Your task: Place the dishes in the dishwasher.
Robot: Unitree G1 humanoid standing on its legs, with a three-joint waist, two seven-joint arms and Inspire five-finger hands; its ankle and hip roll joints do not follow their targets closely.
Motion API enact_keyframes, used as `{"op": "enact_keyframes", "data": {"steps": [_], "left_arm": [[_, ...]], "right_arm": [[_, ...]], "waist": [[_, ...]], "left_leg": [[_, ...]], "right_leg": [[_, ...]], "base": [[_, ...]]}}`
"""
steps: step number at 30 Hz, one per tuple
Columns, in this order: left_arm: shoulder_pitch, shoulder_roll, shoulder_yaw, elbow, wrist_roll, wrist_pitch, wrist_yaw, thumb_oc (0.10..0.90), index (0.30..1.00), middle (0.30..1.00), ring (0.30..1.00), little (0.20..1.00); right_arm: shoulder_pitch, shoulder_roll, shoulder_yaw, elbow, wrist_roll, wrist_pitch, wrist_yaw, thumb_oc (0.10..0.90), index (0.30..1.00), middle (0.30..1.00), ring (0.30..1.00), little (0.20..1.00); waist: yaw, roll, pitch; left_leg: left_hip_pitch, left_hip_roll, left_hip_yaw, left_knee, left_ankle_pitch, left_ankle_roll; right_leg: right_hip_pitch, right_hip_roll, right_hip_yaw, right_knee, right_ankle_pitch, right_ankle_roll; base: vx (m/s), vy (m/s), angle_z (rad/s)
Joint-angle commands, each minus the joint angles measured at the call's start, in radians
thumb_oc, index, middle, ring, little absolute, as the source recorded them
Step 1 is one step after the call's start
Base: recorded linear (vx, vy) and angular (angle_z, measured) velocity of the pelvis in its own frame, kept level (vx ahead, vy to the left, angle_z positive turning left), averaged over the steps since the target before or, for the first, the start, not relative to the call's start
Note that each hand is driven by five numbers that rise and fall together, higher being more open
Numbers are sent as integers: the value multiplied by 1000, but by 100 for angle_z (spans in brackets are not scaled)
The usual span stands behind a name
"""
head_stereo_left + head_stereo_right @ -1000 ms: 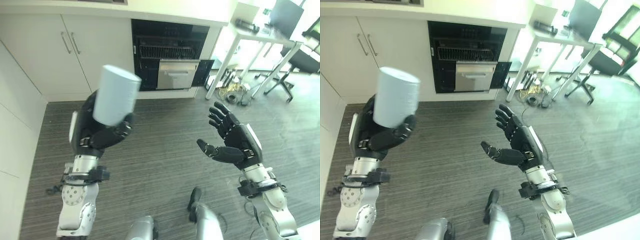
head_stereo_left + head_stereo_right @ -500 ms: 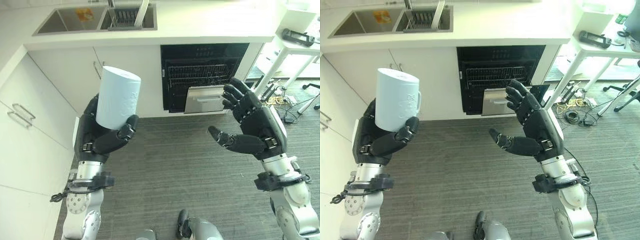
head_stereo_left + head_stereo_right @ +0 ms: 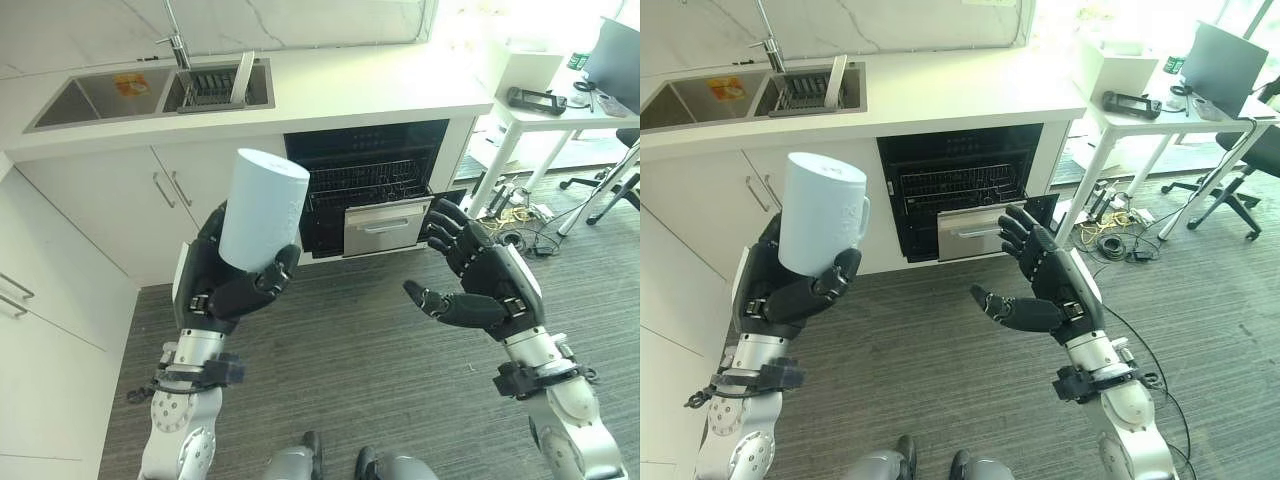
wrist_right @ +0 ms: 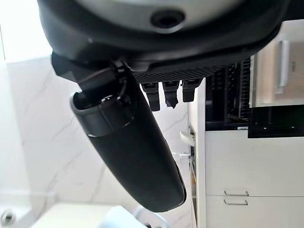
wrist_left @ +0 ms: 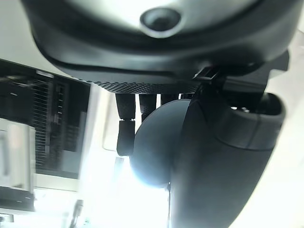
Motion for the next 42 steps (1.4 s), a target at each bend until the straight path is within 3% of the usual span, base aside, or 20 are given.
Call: {"op": "enact_keyframes", "data": {"steps": [1,4,7,15,17,20,21,25,27,31,32,34,36,37,39,42], "left_arm": [[-65,24,25,-138,3,-144,-15,400,300,300,300,300],[-77,37,28,-150,8,-137,18,400,300,300,300,300],[-92,45,28,-156,13,-129,8,400,300,300,300,300],[-111,58,34,-151,22,-124,-27,400,300,300,300,300],[-107,64,43,-154,18,-127,-37,400,300,300,300,300],[-102,68,48,-160,32,-140,-51,400,300,300,300,300],[-104,69,46,-162,44,-144,-44,400,300,300,300,300],[-149,92,39,-147,48,-129,-10,400,300,300,300,300],[-173,106,30,-147,64,-118,10,400,300,300,300,300],[-188,122,22,-151,92,-113,55,400,300,300,300,300],[-188,134,36,-157,89,-111,66,400,300,300,300,300],[-192,142,48,-161,88,-110,76,400,300,300,300,300],[-198,142,55,-163,86,-109,73,400,300,300,300,300],[-191,138,48,-175,85,-106,89,400,300,300,300,300],[-179,130,44,-174,51,-102,92,400,300,300,300,300],[-156,103,33,-195,32,-90,105,400,300,300,300,300]], "right_arm": [[-70,-41,-43,-132,17,-113,-27,800,900,900,900,900],[-44,-40,-55,-155,48,-107,19,800,900,900,900,900],[-28,-30,-59,-170,43,-116,3,800,900,900,900,900],[-33,4,-71,-159,33,-116,-17,800,900,900,900,900],[-44,17,-67,-154,32,-111,-22,800,900,900,900,900],[-46,37,-55,-156,25,-112,-13,800,900,900,900,900],[-50,40,-45,-153,22,-111,-10,800,900,900,900,900],[-72,29,-27,-122,15,-125,-3,800,900,900,900,900],[-83,16,-32,-123,51,-129,11,800,900,900,900,900],[-108,20,-9,-145,54,-99,23,800,900,900,900,900],[-129,23,6,-147,60,-89,25,800,900,900,900,900],[-153,31,25,-143,61,-89,30,800,900,900,900,900],[-155,28,25,-144,65,-94,40,800,900,900,900,900],[-171,14,30,-149,69,-78,22,800,900,900,900,900],[-174,-5,30,-155,80,-58,5,800,900,900,900,900],[-162,-49,14,-172,104,-31,25,800,900,900,900,900]], "waist": [[18,9,-31],[17,-3,-31],[21,-19,-48],[59,-59,-84],[68,-69,-90],[61,-66,-88],[56,-62,-83],[63,-78,-70],[52,-100,-59],[40,-109,-50],[47,-114,-41],[53,-121,-30],[53,-121,-27],[62,-120,-35],[53,-109,-50],[33,-86,-77]], "left_leg": [[36,-21,0,-60,70,25],[65,-30,-4,-60,35,57],[86,-27,18,-60,10,77],[112,-72,-11,-60,-29,124],[120,-84,-20,-60,-38,140],[141,-102,-65,-60,-53,161],[153,-98,-72,-60,-59,163],[160,-70,-47,-60,-56,142],[173,-43,-17,-60,-73,134],[207,-2,10,-60,-103,118],[226,20,27,-60,-116,110],[242,36,38,-60,-125,106],[244,47,25,-60,-119,101],[254,82,36,-60,-111,84],[277,103,25,-60,-118,72],[308,109,33,-60,-102,55]], "right_leg": [[101,30,45,-52,-94,133],[154,10,49,-52,-110,149],[175,-16,27,-52,-115,161],[209,-73,-26,-52,-96,196],[228,-80,-52,-52,-28,222],[230,-59,-39,-29,119,250],[189,-59,-28,4,123,246],[137,-126,-52,-52,39,227],[44,-216,-16,-52,84,256],[-65,-305,11,-52,169,292],[-104,-332,-7,-52,194,301],[-117,-337,-20,-52,201,300],[-99,-313,8,-52,160,297],[-84,-310,-29,-52,130,293],[-81,-284,-30,-52,98,285],[-65,-230,-26,-52,52,237]], "base": [[332,144,-57],[340,149,-81],[212,92,-48],[184,119,-6],[168,144,3],[160,121,11],[138,65,18],[48,-128,8],[77,-304,-7],[122,-329,-16],[194,-493,-9],[170,-449,-10],[221,-553,4],[302,-660,27],[290,-499,31],[221,-370,28]]}}
